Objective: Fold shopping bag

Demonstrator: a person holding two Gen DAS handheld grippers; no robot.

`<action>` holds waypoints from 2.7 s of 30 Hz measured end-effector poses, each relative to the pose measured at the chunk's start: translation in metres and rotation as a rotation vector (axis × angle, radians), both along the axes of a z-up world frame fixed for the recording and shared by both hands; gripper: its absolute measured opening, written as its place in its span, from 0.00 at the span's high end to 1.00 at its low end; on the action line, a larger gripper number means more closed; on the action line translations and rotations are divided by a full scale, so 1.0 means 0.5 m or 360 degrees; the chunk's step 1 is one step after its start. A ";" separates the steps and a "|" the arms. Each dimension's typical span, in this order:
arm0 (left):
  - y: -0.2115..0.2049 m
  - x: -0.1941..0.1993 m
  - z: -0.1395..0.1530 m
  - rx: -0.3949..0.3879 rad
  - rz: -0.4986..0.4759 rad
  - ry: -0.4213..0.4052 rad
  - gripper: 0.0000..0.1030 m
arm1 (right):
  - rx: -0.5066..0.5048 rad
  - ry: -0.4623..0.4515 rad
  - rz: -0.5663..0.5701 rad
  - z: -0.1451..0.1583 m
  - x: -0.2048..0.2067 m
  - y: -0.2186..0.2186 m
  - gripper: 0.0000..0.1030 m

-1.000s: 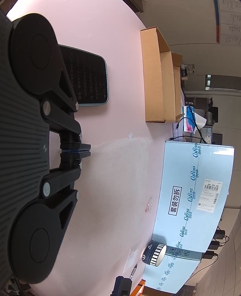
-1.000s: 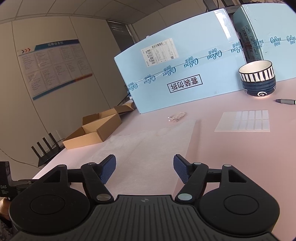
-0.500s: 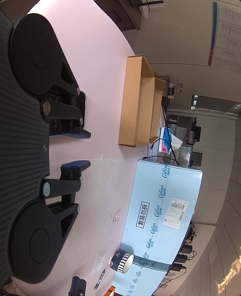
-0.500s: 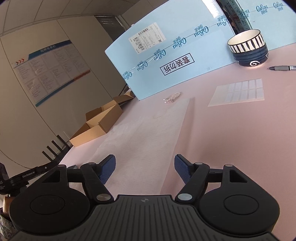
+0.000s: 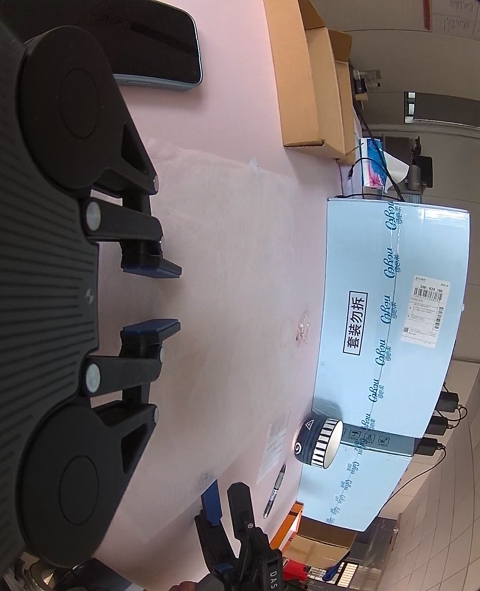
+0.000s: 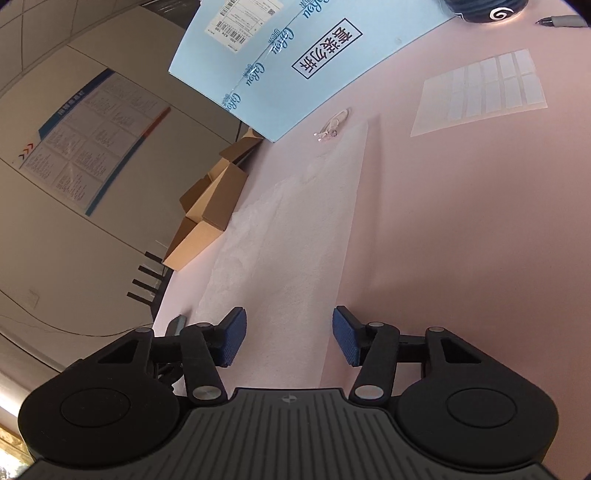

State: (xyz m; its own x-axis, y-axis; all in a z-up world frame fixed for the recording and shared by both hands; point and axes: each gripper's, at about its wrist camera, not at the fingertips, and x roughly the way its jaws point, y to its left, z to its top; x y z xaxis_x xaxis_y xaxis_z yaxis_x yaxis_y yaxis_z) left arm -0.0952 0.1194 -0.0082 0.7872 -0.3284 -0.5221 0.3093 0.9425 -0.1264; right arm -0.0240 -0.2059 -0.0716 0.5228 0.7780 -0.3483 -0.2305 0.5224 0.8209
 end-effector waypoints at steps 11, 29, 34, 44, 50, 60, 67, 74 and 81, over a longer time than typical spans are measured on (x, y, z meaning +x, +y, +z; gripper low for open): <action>-0.023 0.012 0.018 0.0019 -0.0054 -0.0031 0.79 | -0.0048 0.0003 -0.0168 -0.007 0.011 -0.049 1.00; -0.168 0.078 0.036 0.0053 -0.0262 -0.0131 0.78 | -0.0121 -0.0011 -0.0367 -0.016 -0.007 -0.157 0.80; -0.214 0.100 0.038 0.0053 -0.0278 -0.0163 0.78 | -0.0092 -0.0022 -0.0338 -0.012 -0.004 -0.153 0.71; -0.263 0.139 0.000 0.0173 -0.0232 0.0004 0.79 | -0.0116 -0.0064 -0.0297 -0.017 -0.003 -0.152 0.72; -0.259 0.110 0.027 0.0108 -0.0305 -0.0068 0.79 | -0.0273 -0.0121 -0.0274 -0.004 -0.006 -0.131 0.72; -0.300 0.121 -0.004 0.0218 -0.0301 -0.0020 0.78 | -0.0329 -0.0163 -0.0273 -0.007 -0.012 -0.126 0.75; -0.299 0.119 -0.005 0.0222 -0.0297 -0.0026 0.78 | -0.0297 -0.0139 -0.0323 -0.021 -0.017 -0.139 0.93; -0.298 0.119 -0.005 0.0215 -0.0294 -0.0029 0.78 | -0.0234 -0.0089 -0.0371 -0.017 -0.015 -0.146 0.97; -0.257 0.092 -0.003 0.0092 -0.0281 -0.0062 0.79 | -0.0156 -0.0134 -0.0352 0.003 -0.025 -0.131 0.97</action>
